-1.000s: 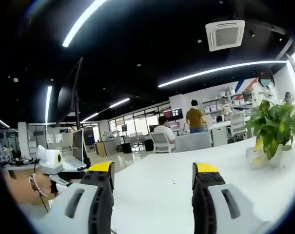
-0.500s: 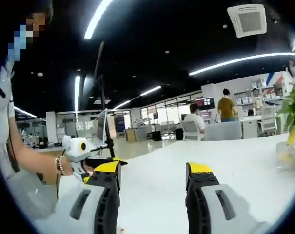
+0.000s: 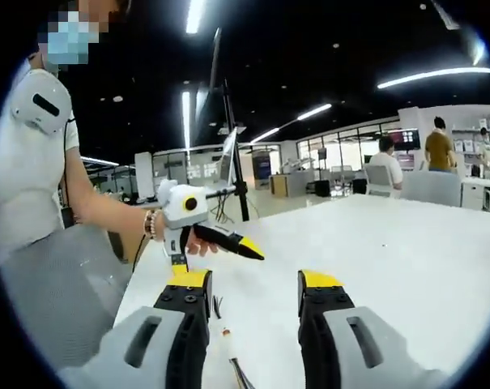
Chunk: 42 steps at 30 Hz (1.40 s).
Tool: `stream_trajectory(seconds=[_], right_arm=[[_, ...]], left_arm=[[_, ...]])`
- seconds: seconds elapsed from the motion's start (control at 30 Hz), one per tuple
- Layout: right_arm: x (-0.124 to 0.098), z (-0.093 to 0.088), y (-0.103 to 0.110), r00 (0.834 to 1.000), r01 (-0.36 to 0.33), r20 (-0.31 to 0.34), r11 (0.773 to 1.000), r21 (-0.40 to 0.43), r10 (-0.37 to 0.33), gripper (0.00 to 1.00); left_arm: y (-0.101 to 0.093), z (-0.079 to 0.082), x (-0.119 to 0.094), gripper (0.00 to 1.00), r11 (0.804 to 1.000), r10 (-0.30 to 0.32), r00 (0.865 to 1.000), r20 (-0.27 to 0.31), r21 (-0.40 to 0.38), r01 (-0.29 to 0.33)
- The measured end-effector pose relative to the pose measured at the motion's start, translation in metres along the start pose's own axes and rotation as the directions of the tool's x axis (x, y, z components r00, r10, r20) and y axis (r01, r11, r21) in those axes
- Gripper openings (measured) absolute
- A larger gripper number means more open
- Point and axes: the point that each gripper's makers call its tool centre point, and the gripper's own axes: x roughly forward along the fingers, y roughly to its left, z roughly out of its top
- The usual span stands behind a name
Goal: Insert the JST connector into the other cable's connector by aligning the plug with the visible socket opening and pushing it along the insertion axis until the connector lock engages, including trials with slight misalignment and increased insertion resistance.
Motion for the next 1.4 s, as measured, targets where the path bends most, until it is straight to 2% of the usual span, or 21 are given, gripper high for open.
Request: stream_trajectory(seconds=[0.1, 0.17, 0.23, 0.33, 0.43, 0.57, 0.63, 0.73, 0.8, 0.9, 1.03, 1.1, 1.23, 1.4], right_arm=[[0.002, -0.034, 0.005, 0.991, -0.025, -0.131, 1.0, -0.009, 0.024, 0.38], [0.003, -0.046, 0.01, 0.984, -0.038, -0.177, 0.999, -0.016, 0.034, 0.35], [0.007, -0.049, 0.015, 0.981, -0.06, -0.185, 0.998, -0.004, 0.059, 0.34], [0.01, -0.055, 0.019, 0.979, -0.088, -0.184, 0.996, 0.015, 0.089, 0.3], [0.011, -0.066, 0.022, 0.974, -0.102, -0.203, 0.995, 0.019, 0.104, 0.27], [0.009, -0.088, 0.021, 0.958, -0.096, -0.268, 0.995, 0.023, 0.099, 0.29], [0.007, -0.097, 0.019, 0.951, -0.085, -0.295, 0.996, 0.029, 0.09, 0.26], [0.006, -0.1, 0.017, 0.954, -0.076, -0.289, 0.997, 0.032, 0.082, 0.21], [0.006, -0.1, 0.017, 0.956, -0.076, -0.281, 0.996, 0.039, 0.084, 0.2], [0.007, -0.102, 0.019, 0.954, -0.081, -0.286, 0.996, 0.034, 0.087, 0.18], [0.008, -0.105, 0.021, 0.951, -0.086, -0.295, 0.996, 0.027, 0.09, 0.14], [0.009, -0.107, 0.022, 0.952, -0.091, -0.291, 0.996, 0.026, 0.094, 0.11], [0.011, -0.11, 0.023, 0.952, -0.088, -0.29, 0.996, 0.031, 0.093, 0.12], [0.009, -0.111, 0.022, 0.958, -0.081, -0.275, 0.996, 0.033, 0.086, 0.06]], left_arm=[[-0.005, -0.01, 0.004, 0.66, 1.0, -0.007, 1.0, -0.012, -0.012, 0.007], [-0.01, -0.015, 0.006, 0.61, 1.0, -0.016, 1.0, -0.018, -0.015, 0.016], [-0.016, -0.022, 0.009, 0.55, 0.999, -0.031, 0.999, -0.026, -0.032, 0.031], [-0.02, -0.025, 0.011, 0.52, 0.994, -0.03, 0.999, 0.018, -0.106, 0.032], [-0.02, -0.026, 0.014, 0.48, 0.993, -0.02, 0.999, 0.037, -0.116, 0.024], [-0.022, -0.032, 0.018, 0.42, 0.994, -0.02, 1.0, 0.019, -0.107, 0.022], [-0.021, -0.037, 0.018, 0.4, 0.994, -0.013, 1.0, 0.014, -0.111, 0.014], [-0.017, -0.041, 0.017, 0.38, 0.993, 0.003, 1.0, 0.003, -0.119, -0.003], [-0.015, -0.039, 0.016, 0.36, 0.988, 0.009, 1.0, 0.026, -0.153, -0.005], [-0.015, -0.036, 0.015, 0.33, 0.988, 0.011, 0.999, 0.039, -0.157, -0.004], [-0.022, -0.034, 0.017, 0.25, 0.989, -0.021, 0.999, 0.05, -0.147, 0.028], [-0.025, -0.038, 0.019, 0.25, 0.99, -0.03, 0.999, 0.033, -0.137, 0.034], [-0.032, -0.042, 0.022, 0.24, 0.992, -0.052, 0.999, 0.01, -0.118, 0.053], [-0.035, -0.045, 0.024, 0.15, 0.993, -0.063, 0.998, -0.006, -0.1, 0.062]])
